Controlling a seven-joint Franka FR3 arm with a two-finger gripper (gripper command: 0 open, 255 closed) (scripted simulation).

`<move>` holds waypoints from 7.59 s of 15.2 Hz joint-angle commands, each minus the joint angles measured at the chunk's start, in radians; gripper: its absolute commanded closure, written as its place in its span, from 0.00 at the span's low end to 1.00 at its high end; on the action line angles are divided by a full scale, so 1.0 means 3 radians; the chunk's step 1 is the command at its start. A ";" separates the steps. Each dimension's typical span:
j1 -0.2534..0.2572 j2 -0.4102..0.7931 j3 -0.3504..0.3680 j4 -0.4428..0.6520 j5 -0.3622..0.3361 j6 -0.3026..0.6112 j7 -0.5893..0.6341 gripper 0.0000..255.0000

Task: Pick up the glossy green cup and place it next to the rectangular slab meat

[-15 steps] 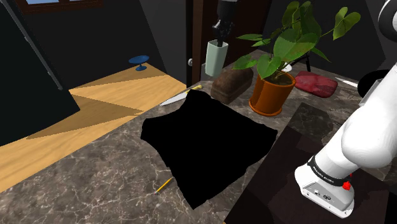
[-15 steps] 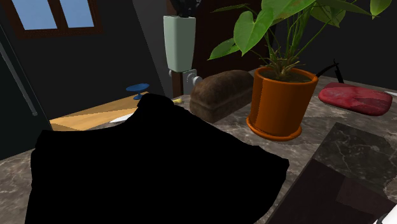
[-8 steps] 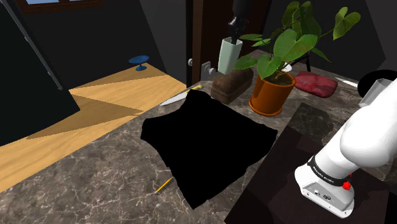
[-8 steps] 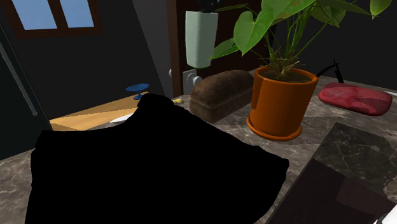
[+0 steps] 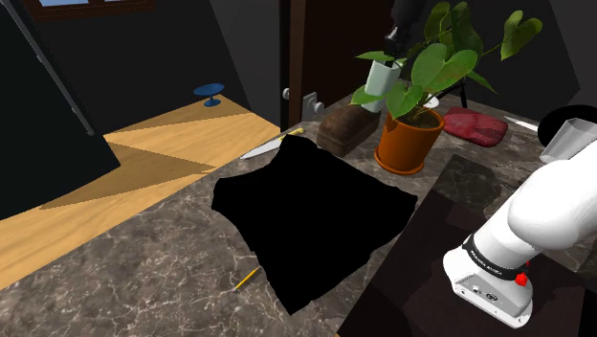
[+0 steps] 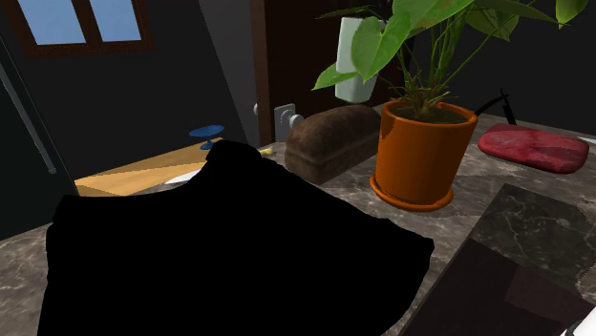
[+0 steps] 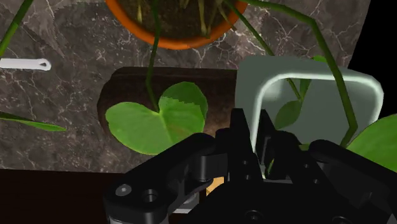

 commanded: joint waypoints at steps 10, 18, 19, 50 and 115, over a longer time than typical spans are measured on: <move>-0.0352 -0.0426 -0.0488 -0.0373 -0.0211 -0.0056 -0.0791 1.00; -0.0589 -0.0503 -0.0919 -0.0372 -0.0385 -0.0113 -0.1420 1.00; -0.0616 -0.0496 -0.0977 -0.0355 -0.0403 -0.0119 -0.1502 1.00; -0.2560 0.2303 -0.2587 0.2480 0.1195 -0.0846 -0.4783 1.00; -0.2557 0.2617 -0.2501 0.1448 0.1403 0.0347 -0.5124 0.00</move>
